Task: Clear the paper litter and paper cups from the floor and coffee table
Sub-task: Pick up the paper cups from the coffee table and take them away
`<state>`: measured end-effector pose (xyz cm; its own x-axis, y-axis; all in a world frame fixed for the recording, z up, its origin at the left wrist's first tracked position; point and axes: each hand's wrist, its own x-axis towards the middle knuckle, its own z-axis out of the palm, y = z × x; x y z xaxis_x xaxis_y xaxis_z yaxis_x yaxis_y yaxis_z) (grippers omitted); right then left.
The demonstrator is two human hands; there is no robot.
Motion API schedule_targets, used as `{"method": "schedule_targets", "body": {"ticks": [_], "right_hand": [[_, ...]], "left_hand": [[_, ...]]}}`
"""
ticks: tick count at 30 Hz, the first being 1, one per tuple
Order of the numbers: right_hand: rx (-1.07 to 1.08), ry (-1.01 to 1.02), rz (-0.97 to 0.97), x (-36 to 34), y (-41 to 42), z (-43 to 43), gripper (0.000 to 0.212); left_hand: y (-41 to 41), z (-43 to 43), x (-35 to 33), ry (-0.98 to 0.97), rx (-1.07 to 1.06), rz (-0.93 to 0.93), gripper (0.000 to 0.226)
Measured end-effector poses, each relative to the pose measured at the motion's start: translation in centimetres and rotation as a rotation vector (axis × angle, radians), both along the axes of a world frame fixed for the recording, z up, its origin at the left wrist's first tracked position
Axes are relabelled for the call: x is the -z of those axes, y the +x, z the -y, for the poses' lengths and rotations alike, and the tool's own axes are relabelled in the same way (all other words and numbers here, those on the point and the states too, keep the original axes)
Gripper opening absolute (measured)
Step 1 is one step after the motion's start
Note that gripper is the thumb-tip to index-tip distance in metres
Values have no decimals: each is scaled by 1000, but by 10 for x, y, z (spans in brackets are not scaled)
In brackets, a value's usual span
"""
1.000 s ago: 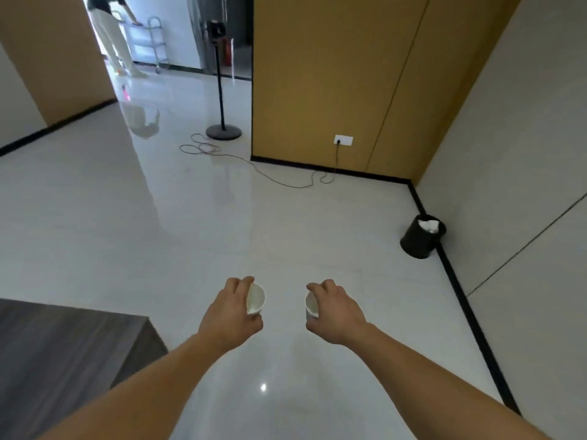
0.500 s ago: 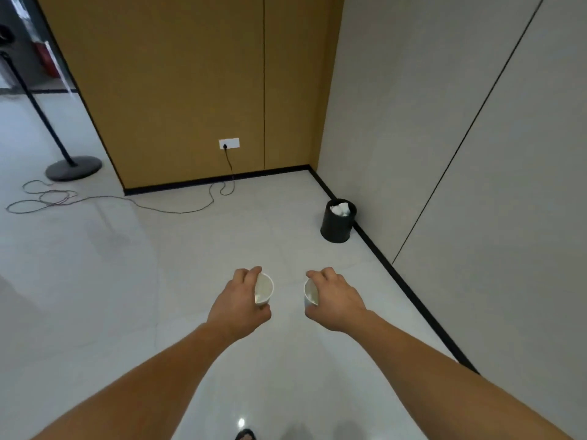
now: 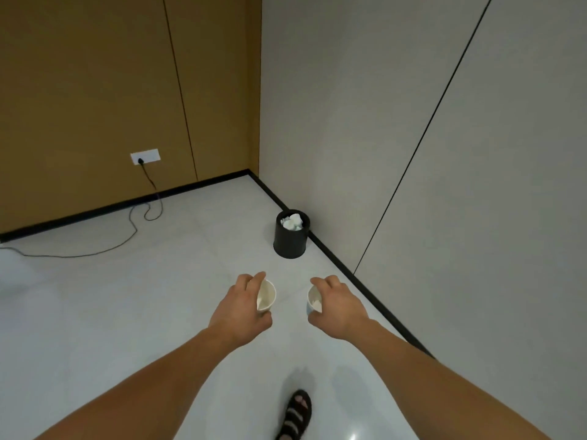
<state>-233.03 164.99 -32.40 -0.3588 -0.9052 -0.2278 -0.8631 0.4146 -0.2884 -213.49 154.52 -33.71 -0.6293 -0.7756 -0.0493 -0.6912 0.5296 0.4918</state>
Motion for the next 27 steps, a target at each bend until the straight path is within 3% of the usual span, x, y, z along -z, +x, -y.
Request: {"method": "schedule_targets", "body": {"ticks": [11,27], "right_hand": [[-49,-16,18,-6,-138,188,76],[22,50,27,32,-291,468,75]], "left_hand": [[-134,180,-9,22,-38,34,83],[-289,471,47,122,18,-20,86]]}}
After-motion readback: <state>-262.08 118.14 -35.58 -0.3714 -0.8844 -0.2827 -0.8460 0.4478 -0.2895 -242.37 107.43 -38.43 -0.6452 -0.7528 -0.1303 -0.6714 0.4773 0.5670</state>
